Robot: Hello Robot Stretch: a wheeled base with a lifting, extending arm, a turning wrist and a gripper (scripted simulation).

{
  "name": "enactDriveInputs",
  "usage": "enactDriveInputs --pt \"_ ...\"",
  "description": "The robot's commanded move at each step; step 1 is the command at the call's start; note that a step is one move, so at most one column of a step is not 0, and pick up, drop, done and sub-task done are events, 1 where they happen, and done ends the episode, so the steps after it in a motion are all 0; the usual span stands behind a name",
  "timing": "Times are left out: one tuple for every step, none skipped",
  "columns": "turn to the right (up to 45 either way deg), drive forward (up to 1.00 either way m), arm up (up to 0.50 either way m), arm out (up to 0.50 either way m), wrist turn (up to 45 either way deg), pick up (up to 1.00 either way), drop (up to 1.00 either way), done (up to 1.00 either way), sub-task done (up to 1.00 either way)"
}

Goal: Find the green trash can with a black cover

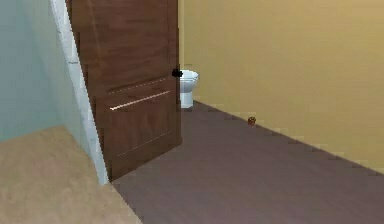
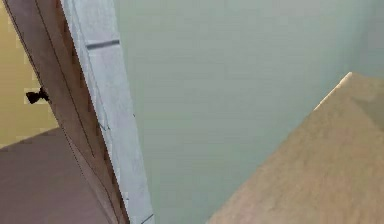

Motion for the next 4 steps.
enactDriveInputs --pt "0.0 0.35 0.00 0.00 0.0 0.00 0.00 0.00 0.00" --pt "36.0 0.00 0.00 0.00 0.0 0.00 0.00 0.00 0.00" --pt "0.0 1.00 0.00 0.00 0.0 0.00 0.00 0.00 0.00" --pt "3.0 0.00 0.00 0.00 0.0 0.00 0.00 0.00 0.00"
